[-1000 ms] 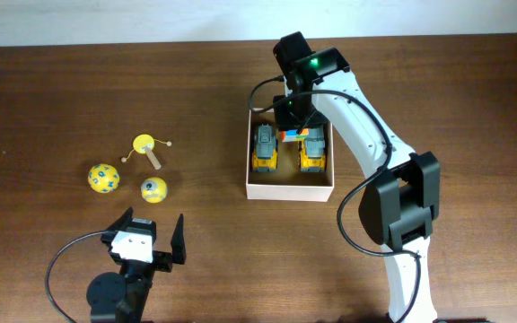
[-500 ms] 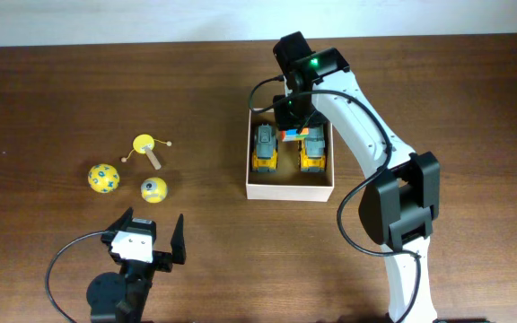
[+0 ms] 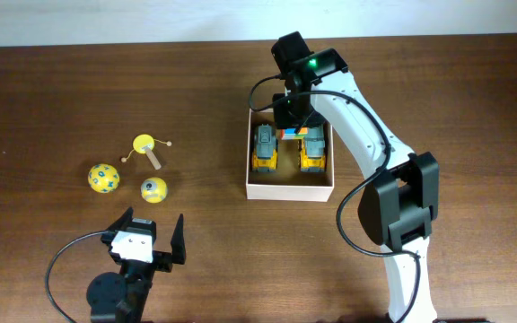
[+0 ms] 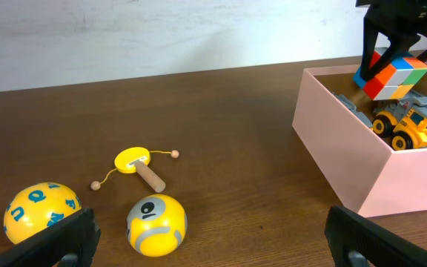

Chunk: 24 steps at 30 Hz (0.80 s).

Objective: Pack container
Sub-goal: 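Lower the cube between the trucks and open the right gripper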

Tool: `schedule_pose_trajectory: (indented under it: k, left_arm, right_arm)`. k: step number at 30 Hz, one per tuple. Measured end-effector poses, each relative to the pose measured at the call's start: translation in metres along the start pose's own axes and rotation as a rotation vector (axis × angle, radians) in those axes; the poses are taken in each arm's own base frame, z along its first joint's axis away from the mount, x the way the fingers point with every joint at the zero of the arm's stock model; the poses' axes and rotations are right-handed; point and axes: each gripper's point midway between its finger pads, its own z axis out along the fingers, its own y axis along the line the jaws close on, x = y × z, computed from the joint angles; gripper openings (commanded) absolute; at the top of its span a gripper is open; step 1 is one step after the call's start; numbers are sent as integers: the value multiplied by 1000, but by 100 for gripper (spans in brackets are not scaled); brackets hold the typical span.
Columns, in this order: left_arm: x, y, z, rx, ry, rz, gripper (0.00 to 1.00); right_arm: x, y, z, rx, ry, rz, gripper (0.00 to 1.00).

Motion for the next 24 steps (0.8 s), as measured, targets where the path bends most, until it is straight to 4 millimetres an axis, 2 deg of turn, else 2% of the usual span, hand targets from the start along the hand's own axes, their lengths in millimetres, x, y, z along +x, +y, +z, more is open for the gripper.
schedule_pose_trajectory:
  k: [10, 19, 24]
  left_arm:
    - [0, 0, 0, 0, 0, 0, 99]
    - [0, 0, 0, 0, 0, 0, 99]
    - [0, 0, 0, 0, 0, 0, 99]
  right_arm:
    - [2, -2, 9, 17, 15, 3, 40]
    - [3, 5, 16, 18, 16, -13, 58]
    - [2, 5, 16, 17, 13, -14, 61]
